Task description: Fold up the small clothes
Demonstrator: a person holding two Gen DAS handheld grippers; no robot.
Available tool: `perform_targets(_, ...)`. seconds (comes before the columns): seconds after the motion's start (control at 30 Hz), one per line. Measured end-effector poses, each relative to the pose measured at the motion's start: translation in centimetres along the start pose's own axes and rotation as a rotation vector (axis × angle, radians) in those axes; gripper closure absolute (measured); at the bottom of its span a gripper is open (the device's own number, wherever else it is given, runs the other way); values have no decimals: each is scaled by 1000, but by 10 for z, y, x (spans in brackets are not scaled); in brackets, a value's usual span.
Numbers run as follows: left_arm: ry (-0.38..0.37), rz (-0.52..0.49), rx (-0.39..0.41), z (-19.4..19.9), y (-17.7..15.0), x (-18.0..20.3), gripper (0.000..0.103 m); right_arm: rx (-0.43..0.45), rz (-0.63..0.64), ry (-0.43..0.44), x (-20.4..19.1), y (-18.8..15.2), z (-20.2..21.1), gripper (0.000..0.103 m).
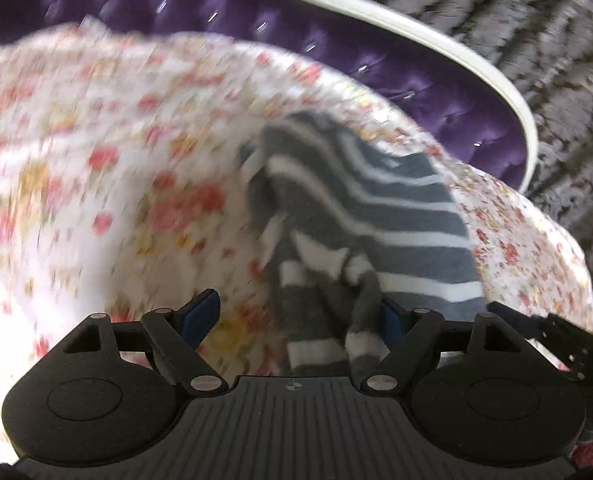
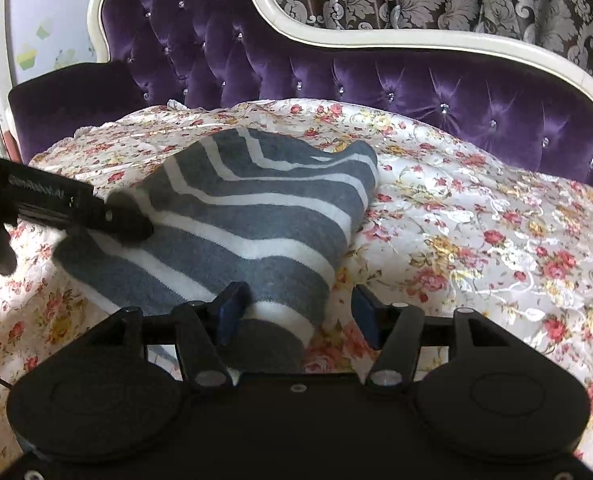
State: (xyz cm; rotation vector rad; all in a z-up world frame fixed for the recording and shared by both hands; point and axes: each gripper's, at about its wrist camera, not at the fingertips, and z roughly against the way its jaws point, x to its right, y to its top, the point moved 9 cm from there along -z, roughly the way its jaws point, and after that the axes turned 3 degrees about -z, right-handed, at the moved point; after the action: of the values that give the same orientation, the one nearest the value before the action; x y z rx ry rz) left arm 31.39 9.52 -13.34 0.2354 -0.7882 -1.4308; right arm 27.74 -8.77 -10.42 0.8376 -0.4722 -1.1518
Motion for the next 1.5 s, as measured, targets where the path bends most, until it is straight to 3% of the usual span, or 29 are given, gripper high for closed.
perform_targets(0.43,35,-17,-16,10,-9,-8,23,-17,-104,64,9,-2,2,39)
perform_targets(0.7,50,-19,-23,9,-9,-7,23,112,-63,98,3,61,10,36)
perform_targets(0.77,51,-23,-25,9,-10,-7,23,108,-27,125,-5,79,0,51)
perform_targets(0.8,52,-24,-25,9,-10,-7,23,100,0,135,-10,86,-7,73)
perform_targets(0.83,52,-26,-26,9,-10,-6,23,87,31,140,-16,93,-17,79)
perform_targets(1.0,54,-35,-32,8,-10,-6,23,-21,89,182,-42,112,-76,77)
perform_targets(1.2,53,-41,-39,8,-11,-7,23,-179,153,181,-66,104,-140,73)
perform_targets(1.3,57,-47,-40,8,-11,-6,23,-183,197,186,-76,103,-146,67)
perform_targets(1.4,42,-31,-39,9,-9,-7,24,-167,124,236,-73,112,-135,65)
perform_targets(1.5,-15,6,-23,13,-5,-6,24,-101,-12,277,-54,122,-110,43)
